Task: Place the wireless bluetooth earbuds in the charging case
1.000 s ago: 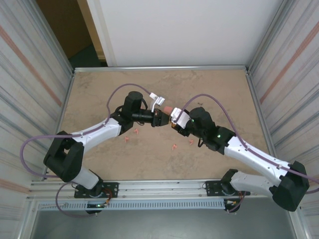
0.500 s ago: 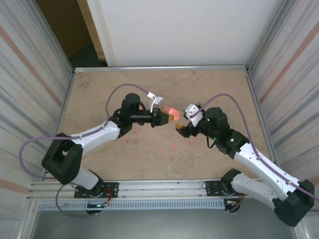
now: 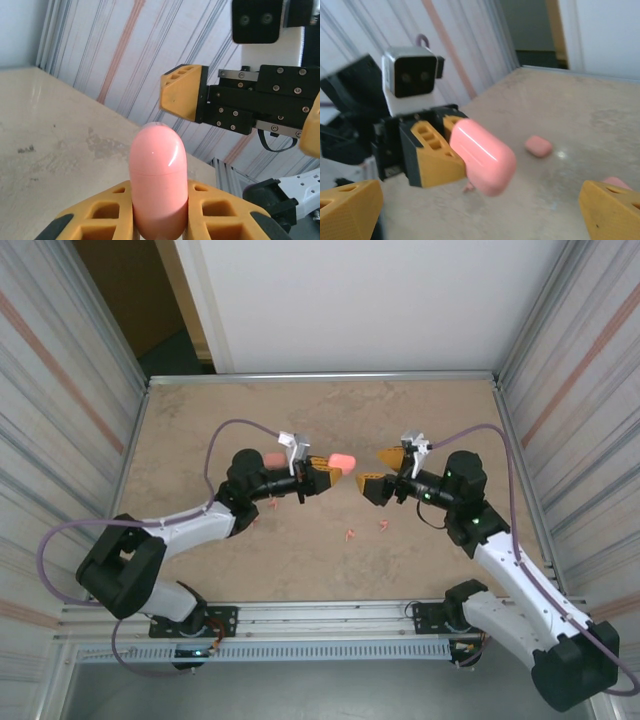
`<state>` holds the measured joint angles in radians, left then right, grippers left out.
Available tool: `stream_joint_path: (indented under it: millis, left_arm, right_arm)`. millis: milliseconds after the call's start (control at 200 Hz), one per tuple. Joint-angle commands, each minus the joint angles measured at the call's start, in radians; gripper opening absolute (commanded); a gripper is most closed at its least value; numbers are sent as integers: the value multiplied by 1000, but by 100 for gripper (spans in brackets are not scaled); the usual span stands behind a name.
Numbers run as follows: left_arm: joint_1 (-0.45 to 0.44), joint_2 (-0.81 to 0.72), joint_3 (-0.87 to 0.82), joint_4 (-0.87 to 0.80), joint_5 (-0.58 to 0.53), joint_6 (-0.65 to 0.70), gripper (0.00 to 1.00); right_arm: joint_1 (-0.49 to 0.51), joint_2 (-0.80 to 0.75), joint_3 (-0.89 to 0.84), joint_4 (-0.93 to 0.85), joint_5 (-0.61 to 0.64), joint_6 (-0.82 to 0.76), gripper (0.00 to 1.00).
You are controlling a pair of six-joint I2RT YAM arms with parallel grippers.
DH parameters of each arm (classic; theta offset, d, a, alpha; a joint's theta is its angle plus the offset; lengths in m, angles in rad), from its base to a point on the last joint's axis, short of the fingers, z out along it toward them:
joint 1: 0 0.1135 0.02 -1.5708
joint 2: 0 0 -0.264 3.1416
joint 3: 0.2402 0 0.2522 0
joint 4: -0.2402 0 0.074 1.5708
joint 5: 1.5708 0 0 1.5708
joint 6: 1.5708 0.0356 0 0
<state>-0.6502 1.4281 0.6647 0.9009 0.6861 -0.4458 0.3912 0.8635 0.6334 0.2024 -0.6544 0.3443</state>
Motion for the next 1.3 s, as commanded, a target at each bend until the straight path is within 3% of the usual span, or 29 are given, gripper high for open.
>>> stream_joint_path:
  millis: [0,306,1293]
  left_arm:
    - [-18,-36,-32,180,-25,31,0]
    - [-41,-73,-75,253,-39,80,0]
    - [-49,-84,-65,261,3,87,0]
  right_arm:
    - [-6,32,18,157,-104,173,98]
    - [1,120,66,188,-114,204,86]
    - [1,235,129,151,-42,144,85]
